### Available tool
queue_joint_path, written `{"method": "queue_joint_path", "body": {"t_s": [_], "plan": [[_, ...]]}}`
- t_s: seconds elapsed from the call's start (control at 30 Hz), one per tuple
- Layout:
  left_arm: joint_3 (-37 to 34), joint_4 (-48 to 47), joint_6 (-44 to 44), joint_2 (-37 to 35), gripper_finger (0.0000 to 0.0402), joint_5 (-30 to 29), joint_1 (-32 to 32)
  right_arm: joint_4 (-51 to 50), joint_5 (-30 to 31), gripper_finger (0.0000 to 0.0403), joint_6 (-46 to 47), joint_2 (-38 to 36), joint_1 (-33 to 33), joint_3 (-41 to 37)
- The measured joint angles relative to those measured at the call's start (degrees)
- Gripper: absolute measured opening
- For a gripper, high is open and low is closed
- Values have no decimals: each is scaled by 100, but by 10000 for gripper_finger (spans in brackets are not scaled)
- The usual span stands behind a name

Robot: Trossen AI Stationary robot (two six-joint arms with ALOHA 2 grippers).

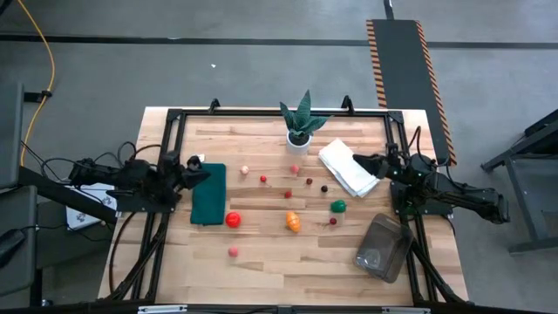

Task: Pick and placing Produce into tupperware
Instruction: Put the green bell pepper into the black bin

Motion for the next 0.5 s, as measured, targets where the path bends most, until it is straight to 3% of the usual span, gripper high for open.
{"method": "queue_joint_path", "body": {"t_s": [0.37, 0.5], "plan": [[0, 498, -302, 2, 1, -103, 0, 158, 154, 225, 1738, 0, 0, -1], [0, 536, -299, 2, 1, -203, 0, 162, 596, 225, 1780, 0, -2, -1]]}}
